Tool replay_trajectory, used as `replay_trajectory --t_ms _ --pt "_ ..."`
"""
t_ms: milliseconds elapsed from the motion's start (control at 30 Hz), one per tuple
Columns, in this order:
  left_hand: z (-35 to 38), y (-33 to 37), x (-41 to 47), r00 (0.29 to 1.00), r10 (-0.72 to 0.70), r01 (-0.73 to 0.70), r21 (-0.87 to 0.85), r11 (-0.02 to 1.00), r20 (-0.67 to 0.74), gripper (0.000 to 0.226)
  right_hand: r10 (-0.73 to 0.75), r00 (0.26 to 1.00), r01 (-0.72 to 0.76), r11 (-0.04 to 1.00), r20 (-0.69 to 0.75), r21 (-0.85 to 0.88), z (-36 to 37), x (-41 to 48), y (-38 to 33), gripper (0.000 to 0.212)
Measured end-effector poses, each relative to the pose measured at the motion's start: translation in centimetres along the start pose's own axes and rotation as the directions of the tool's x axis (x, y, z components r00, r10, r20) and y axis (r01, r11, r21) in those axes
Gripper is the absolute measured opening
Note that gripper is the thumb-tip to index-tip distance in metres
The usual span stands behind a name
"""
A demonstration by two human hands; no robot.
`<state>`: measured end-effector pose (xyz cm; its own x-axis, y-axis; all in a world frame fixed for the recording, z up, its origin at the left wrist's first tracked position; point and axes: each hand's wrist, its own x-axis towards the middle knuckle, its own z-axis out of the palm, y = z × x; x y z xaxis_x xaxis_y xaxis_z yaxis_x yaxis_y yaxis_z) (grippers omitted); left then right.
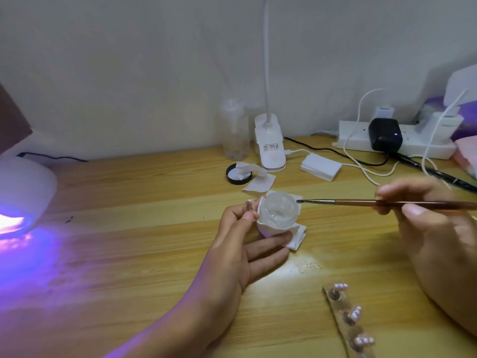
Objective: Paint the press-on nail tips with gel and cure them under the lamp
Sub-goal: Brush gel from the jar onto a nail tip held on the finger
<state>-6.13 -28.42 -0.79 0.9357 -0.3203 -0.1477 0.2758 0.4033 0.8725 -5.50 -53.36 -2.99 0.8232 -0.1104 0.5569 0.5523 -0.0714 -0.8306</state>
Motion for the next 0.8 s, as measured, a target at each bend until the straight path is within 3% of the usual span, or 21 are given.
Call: replay_trajectory --t_ms 367,533,633,733,800 --pt "0.2 0.4 0.3 0.997 -0.057 0.055 -0.061 0.997 -0.046 0.015 0.056 0.993 -0.05 0.997 0.106 -0.064 0.3 0.0 -0.7 0.026" --pt "-0.1 0.3 0.3 0.998 -0.054 0.051 -0.062 0.997 -0.038 0.015 0.075 0.995 -0.073 0.997 0.063 -0.033 -0.1 0.1 -0.5 0.026" --pt "-0.2 -0.1 0.2 0.998 0.005 -0.003 0.038 0.999 -0.068 0.02 0.126 0.992 -0.126 0.992 0.018 -0.008 -0.2 0.4 -0.5 0.026" --pt "0.0 -0.5 -0.2 0.976 0.135 -0.097 0.22 0.971 -0.169 0.018 0.192 0.98 -0.182 0.973 -0.058 0.143 -0.1 0.7 -0.5 0.026" --pt "0.1 -0.8 -0.5 0.972 0.179 -0.121 0.324 0.938 -0.153 0.014 0.243 0.965 -0.217 0.95 -0.094 0.224 0.0 0.9 -0.4 0.034"
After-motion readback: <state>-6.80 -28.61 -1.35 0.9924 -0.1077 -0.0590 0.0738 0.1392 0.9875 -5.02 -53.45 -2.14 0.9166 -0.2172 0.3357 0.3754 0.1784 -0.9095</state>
